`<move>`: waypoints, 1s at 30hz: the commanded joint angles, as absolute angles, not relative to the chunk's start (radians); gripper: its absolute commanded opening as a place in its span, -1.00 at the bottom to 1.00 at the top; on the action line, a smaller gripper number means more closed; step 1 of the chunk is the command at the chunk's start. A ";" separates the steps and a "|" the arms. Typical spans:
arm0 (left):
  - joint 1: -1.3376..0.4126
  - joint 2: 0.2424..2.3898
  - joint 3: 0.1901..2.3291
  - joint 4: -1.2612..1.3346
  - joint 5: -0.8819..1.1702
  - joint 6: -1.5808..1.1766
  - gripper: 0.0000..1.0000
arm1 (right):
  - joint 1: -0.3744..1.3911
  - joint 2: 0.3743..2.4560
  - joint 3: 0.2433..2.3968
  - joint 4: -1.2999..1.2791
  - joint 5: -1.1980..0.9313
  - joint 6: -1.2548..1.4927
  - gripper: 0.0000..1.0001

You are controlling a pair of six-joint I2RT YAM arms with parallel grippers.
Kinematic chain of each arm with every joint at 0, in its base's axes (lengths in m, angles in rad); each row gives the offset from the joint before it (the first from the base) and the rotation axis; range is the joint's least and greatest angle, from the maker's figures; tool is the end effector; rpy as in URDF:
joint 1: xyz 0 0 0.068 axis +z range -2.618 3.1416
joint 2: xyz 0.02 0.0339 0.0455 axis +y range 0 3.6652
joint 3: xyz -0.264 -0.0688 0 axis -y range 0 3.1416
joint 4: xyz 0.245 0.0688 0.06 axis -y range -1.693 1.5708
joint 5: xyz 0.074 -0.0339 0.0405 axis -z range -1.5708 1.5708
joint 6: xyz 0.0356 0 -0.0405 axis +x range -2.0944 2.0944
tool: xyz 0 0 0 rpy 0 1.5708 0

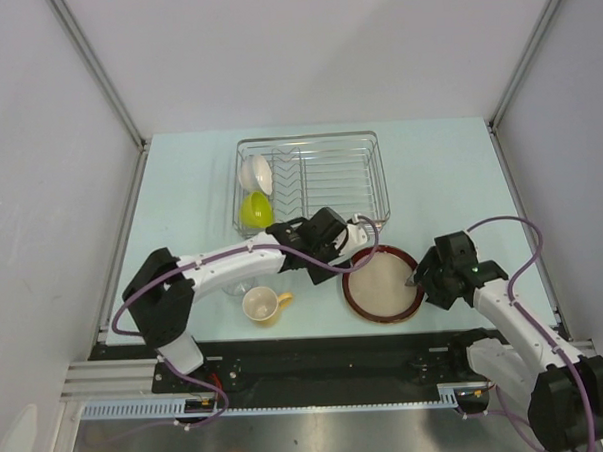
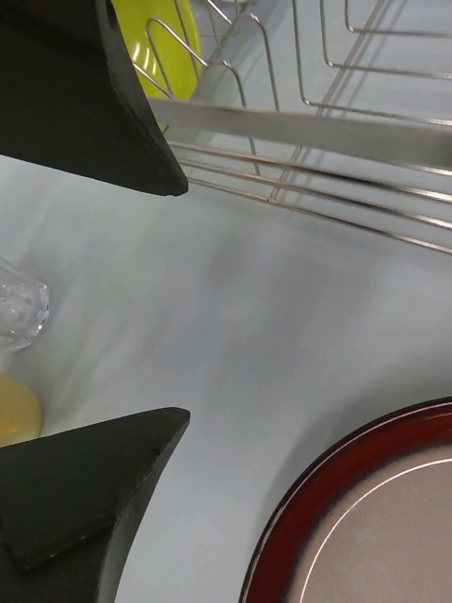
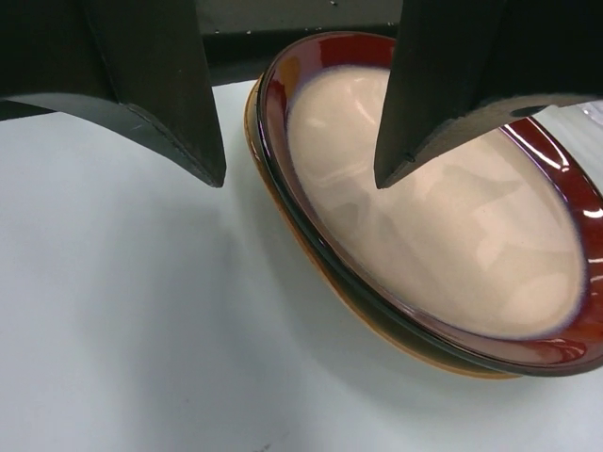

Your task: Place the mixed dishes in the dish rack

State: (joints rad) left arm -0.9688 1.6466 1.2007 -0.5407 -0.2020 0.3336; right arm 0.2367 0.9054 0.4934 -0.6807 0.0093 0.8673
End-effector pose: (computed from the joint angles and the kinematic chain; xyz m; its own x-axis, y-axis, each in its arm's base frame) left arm 0.2024 -0.2819 0.2344 -0.2025 0.8611 -0.4663 0.8584 0.3852 0.3387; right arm 0.1517 0.0363 0.1807 -0.7340 0.6074 -0.3039 0.5092 0.7882 0.3455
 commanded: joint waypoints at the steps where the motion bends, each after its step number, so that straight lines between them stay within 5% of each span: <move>1: -0.988 1.712 1.230 -0.466 -0.181 0.354 0.97 | 0.218 0.871 0.483 -0.650 -0.035 0.859 0.35; 30: -1.063 1.933 1.358 -0.370 -0.202 0.325 0.97 | 0.190 0.828 0.472 -0.630 -0.144 0.831 0.12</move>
State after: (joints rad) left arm -1.0393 1.9152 1.3056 -0.4576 -0.2581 0.3496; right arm 0.1890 0.8272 0.4782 -0.6819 -0.0879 0.8326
